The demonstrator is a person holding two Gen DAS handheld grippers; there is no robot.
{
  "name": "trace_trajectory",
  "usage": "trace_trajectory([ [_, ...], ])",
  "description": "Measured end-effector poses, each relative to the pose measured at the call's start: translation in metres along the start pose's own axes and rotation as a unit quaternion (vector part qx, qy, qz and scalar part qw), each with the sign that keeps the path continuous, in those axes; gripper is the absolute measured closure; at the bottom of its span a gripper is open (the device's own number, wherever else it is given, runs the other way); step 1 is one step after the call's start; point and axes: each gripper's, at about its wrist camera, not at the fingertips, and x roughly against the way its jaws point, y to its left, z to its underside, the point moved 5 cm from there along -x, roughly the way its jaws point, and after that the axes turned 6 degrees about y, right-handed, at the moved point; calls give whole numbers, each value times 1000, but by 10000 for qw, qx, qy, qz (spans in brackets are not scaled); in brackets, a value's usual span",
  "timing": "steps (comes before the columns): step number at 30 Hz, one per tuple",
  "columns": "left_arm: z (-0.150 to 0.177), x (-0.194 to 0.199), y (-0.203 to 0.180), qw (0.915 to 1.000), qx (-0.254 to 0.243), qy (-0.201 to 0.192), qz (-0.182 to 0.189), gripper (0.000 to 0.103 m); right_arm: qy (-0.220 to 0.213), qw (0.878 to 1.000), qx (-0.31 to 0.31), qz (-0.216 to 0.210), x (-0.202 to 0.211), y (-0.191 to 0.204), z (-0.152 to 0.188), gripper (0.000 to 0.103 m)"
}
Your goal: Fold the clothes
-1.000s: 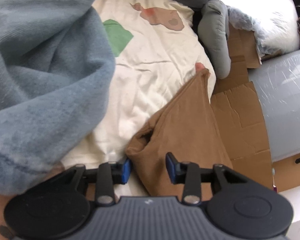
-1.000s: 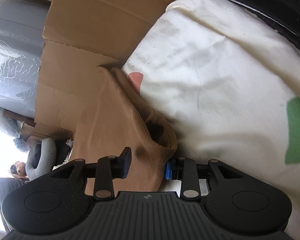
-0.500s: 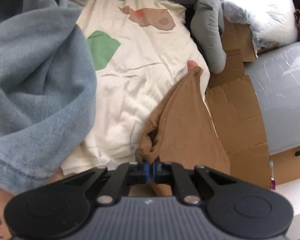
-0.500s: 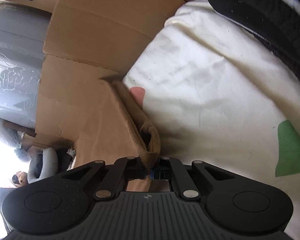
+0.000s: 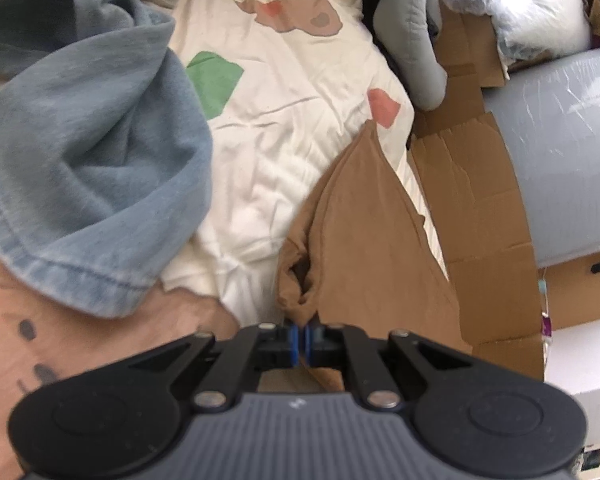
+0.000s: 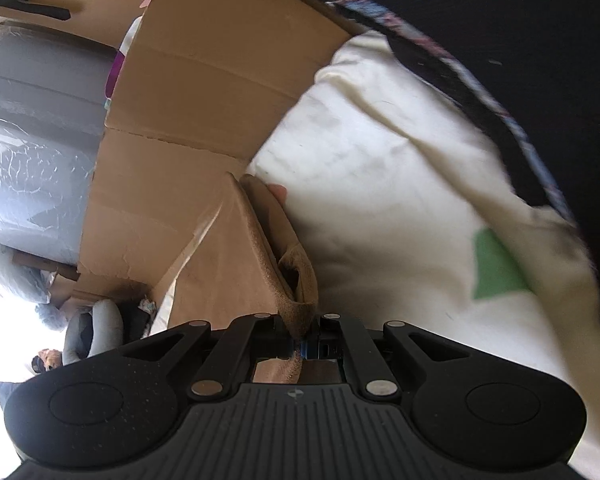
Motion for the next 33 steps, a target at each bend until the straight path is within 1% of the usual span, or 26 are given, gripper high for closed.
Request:
trace_trajectory([
  [5, 5, 14, 3, 9998, -72, 130, -97, 100, 160, 9999, 26, 54, 22, -4, 16, 102],
  [10, 11, 24, 8, 9993, -45, 326, -157, 100, 304, 9992, -67, 241, 42, -17, 31, 102],
  [17, 25, 34, 17, 9972, -66, 668, -318, 100, 463, 9976, 11, 517, 66, -26, 42, 102],
  [21, 34, 32, 29, 9958, -27, 821, -392, 100, 575, 9960, 93, 681, 76, -30, 48, 102],
  [25, 44, 23, 47, 9941, 69, 961, -490, 100, 644, 9943, 16, 853, 73, -49, 54, 102],
  [27, 47, 19, 52, 9936, 88, 996, -520, 99, 649, 9929, 195, 974, 77, -49, 55, 101],
  [28, 48, 17, 54, 9934, 76, 1012, -542, 98, 649, 9921, 295, 1035, 80, -49, 55, 99],
  [29, 49, 16, 55, 9929, 43, 1028, -596, 96, 650, 9911, 395, 1097, 83, -48, 56, 96],
  [31, 48, 16, 56, 9916, -53, 1045, -761, 81, 651, 9886, 594, 1219, 88, -48, 56, 94],
  [33, 46, 20, 55, 9910, -174, 1021, -851, 78, 652, 9856, 793, 1340, 93, -47, 57, 90],
])
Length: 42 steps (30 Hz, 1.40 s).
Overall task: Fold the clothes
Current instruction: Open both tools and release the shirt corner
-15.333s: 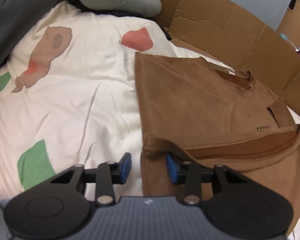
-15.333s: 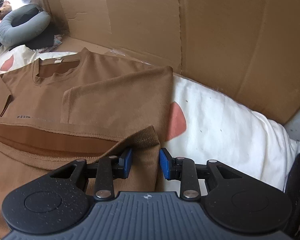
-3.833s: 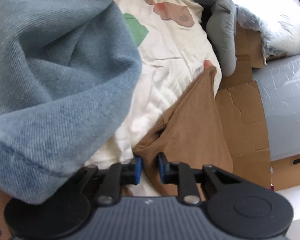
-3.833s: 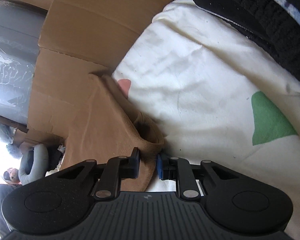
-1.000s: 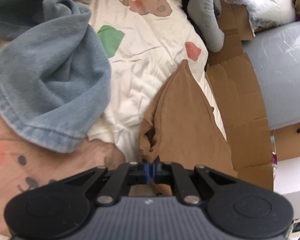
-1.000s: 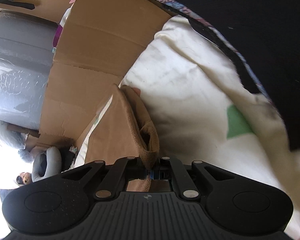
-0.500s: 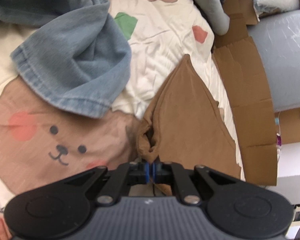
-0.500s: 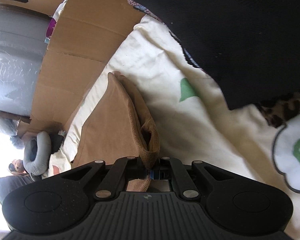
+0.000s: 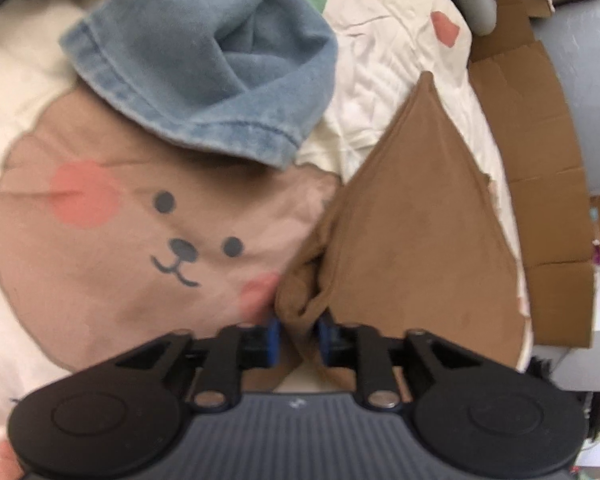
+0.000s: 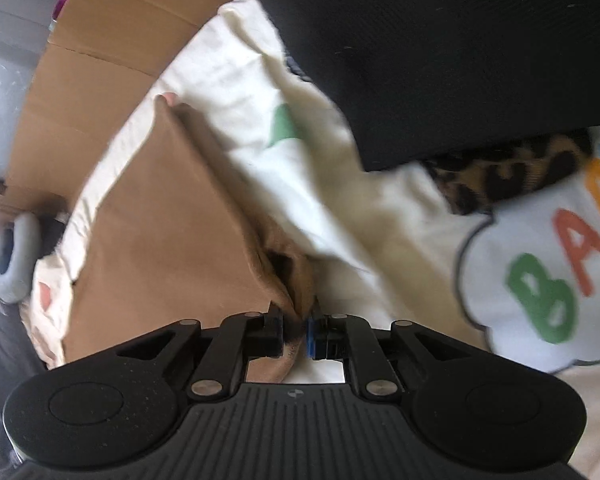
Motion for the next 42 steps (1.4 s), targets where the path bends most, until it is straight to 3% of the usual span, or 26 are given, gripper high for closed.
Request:
trace_trajectory([
  [2, -1, 4, -2, 9999, -124, 9, 13, 73, -14, 9997, 191, 137, 5, -1, 1, 89],
  [4, -3, 6, -3, 9996, -272, 59, 0, 60, -29, 9989, 381, 273, 10, -1, 3, 89],
  [9, -8, 4, -4, 9988, -490, 86, -26, 51, -215, 9923, 1133, 462, 28, 14, 4, 89],
  [15, -11, -6, 3, 9983, -523, 109, 213, 52, -228, 9799, 1965, 272, 28, 61, 5, 89],
  [20, -16, -7, 8, 9971, -554, 163, 504, 53, 0, 9687, 2481, 29, 4, 106, 13, 89],
  [23, -17, -8, 12, 9964, -566, 215, 597, 60, 278, 9633, 2664, -188, -17, 135, 22, 89],
  [25, -18, -8, 16, 9963, -527, 261, 627, 80, 520, 9630, 2614, -397, -30, 154, 29, 89],
  [27, -18, -9, 18, 9959, -427, 316, 731, 90, 691, 9533, 2904, -459, -40, 173, 45, 89],
  [33, -16, 4, 13, 9946, -488, 279, 877, 95, 1250, 9297, 3405, -636, -72, 214, 88, 89],
  [38, -17, 18, 3, 9940, -552, 267, 901, 96, 1409, 8971, 4144, -606, -92, 233, 124, 89],
  [42, -18, 28, -7, 9932, -624, 252, 952, 96, 1469, 8814, 4456, -543, -104, 236, 143, 89],
])
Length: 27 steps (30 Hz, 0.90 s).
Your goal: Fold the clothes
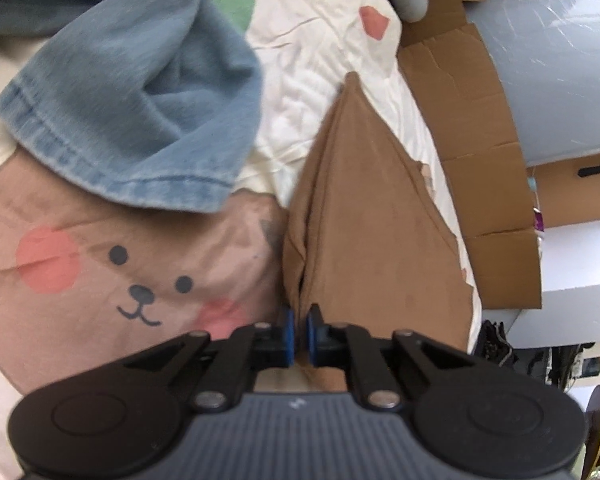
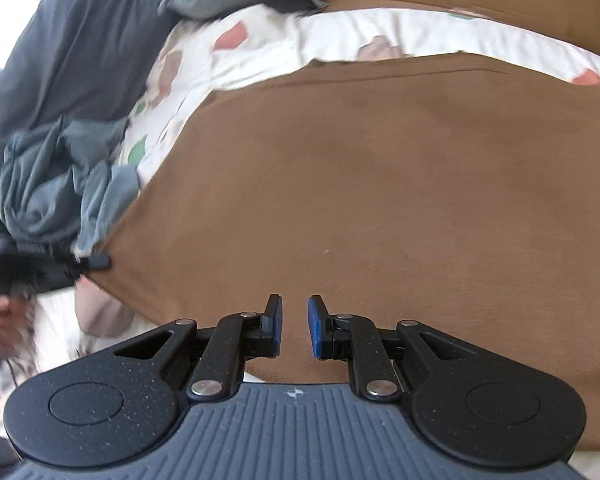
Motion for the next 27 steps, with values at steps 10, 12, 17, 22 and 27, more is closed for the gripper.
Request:
trace_trajectory([
  [10, -12, 4, -50, 9991, -225, -75, 346, 97, 421, 9982, 92, 426, -21, -2, 27, 90],
  [12, -10, 3, -59, 9987, -277, -72, 418, 97, 410, 9983, 87, 400, -19, -1, 27, 90],
  [17, -12, -1, -71, 9982, -369, -49, 464, 97, 383, 9987, 75, 335, -13, 3, 26, 91],
  [22, -12, -4, -64, 9991, -280, -13, 311, 97, 267, 9992, 86, 280, -3, 6, 22, 93],
  [27, -12, -6, -58, 9996, -185, -19, 203, 98, 85, 9993, 28, 376, -5, -1, 13, 93],
])
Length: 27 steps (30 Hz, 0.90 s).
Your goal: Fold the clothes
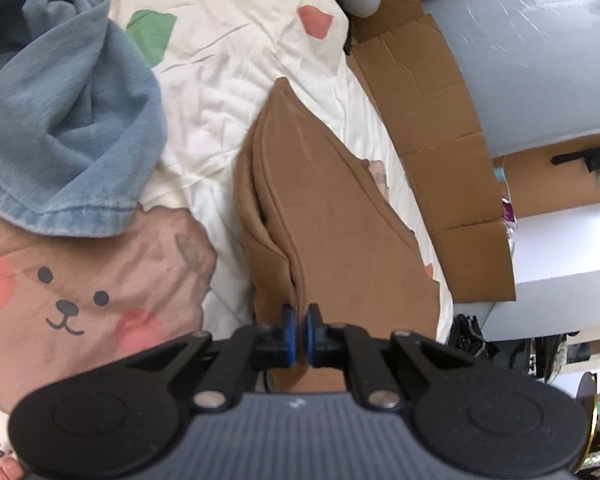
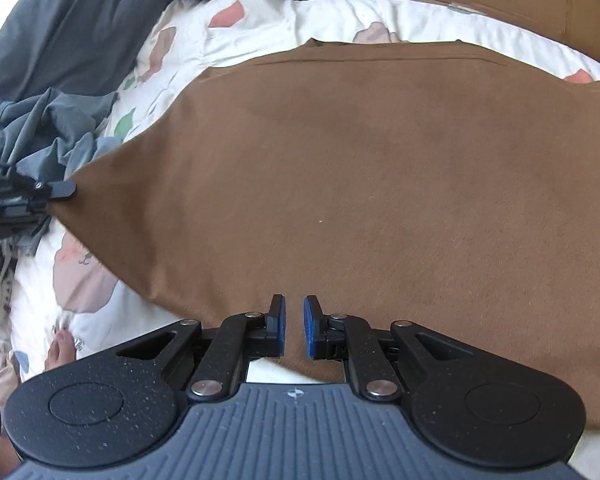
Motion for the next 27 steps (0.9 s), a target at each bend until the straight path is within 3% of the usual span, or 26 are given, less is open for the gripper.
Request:
trace_trajectory([
  [13, 1, 7, 6, 10000, 46, -25, 10, 97, -298, 9983, -334, 380, -35, -17, -22, 89],
  [27, 3, 2, 31, 9995, 301, -37, 59, 97, -513, 9947, -390, 798, -63, -33, -98, 90],
])
